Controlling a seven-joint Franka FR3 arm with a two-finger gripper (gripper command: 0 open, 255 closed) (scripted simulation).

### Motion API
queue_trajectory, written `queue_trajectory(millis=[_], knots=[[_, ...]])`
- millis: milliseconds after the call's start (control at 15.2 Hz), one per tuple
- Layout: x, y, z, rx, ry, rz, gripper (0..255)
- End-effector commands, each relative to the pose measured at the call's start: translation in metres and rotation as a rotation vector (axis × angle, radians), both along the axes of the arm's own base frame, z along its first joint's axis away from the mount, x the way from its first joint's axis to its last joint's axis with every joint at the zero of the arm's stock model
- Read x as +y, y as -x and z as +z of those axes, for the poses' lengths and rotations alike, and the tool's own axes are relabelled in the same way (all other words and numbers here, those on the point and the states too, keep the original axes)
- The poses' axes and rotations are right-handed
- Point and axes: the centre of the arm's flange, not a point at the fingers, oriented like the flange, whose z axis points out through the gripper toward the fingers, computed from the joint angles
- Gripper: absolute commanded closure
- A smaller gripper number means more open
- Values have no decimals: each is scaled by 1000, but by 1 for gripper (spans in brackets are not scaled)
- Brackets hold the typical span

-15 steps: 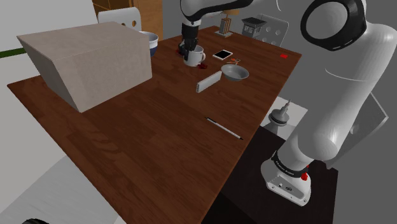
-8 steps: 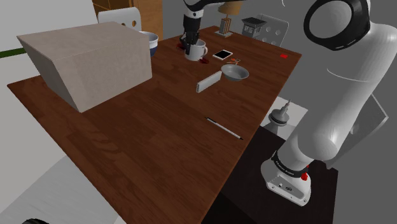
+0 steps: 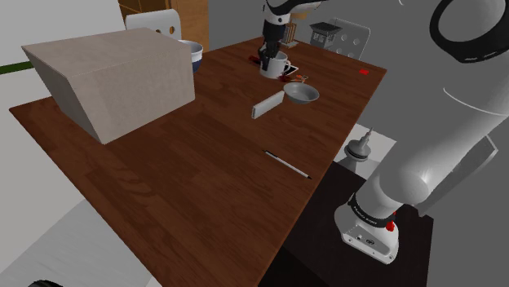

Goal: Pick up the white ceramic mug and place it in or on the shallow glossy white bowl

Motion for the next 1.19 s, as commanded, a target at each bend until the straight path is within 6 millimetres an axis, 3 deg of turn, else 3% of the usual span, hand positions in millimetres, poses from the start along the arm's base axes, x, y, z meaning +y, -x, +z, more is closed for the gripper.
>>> queue_trajectory(millis=[0,594,660,1122], knots=[[-19,21,-1,-1,0,1,255],[-104,104,2,-1,0,1,255],[-121,122,2,-1,0,1,255],[-121,122,-35,-1,0,1,255]])
